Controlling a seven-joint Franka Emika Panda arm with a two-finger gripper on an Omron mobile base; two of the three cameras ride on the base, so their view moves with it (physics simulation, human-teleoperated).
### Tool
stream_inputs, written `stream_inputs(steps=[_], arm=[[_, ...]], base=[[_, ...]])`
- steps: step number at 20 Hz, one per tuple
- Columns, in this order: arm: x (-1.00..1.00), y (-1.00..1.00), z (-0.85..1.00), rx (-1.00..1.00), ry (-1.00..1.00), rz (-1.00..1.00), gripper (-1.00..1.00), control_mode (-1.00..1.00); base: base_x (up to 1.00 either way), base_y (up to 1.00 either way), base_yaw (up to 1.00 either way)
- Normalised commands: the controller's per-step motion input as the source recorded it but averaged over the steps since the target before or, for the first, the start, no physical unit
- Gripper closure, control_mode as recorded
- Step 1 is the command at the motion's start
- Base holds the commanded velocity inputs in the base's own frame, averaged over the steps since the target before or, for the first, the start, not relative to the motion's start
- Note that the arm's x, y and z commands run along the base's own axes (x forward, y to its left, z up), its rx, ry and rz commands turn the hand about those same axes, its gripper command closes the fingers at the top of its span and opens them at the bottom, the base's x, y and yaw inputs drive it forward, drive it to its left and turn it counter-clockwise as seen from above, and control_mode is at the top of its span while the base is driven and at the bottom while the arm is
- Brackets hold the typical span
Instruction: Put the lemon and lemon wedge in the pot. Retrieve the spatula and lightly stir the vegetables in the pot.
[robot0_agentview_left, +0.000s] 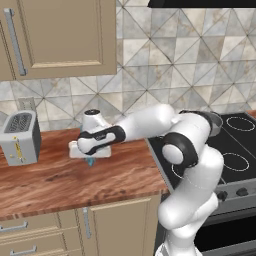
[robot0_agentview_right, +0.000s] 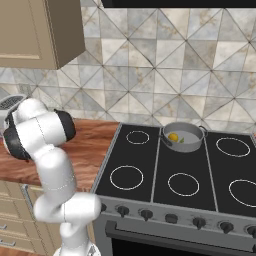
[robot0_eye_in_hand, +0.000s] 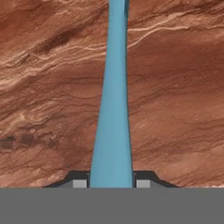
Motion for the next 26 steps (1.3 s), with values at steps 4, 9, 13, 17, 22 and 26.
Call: stream_inputs(steps=[4,9,13,17,22,26], arm=[[-0.46,-0.30,0.67,0.22,0.00,-0.27,1.00,-1.00],[-0.45,-0.17,0.70,0.48,0.06,-0.36,1.00,-1.00],[-0.28,-0.12,0.73,0.58,0.14,-0.31,1.00,-1.00],[-0.09,-0.25,0.51,0.38,0.07,-0.22,1.00,-1.00],[0.05,-0.33,0.53,0.19,0.32,-0.27,1.00,-1.00],[0.13,-0.22,0.64,0.32,0.34,-0.19,1.00,-1.00]], base=[[0.00,0.00,0.00],[0.00,0.00,0.00],[0.00,0.00,0.00],[0.00,0.00,0.00],[0.00,0.00,0.00],[0.00,0.00,0.00]])
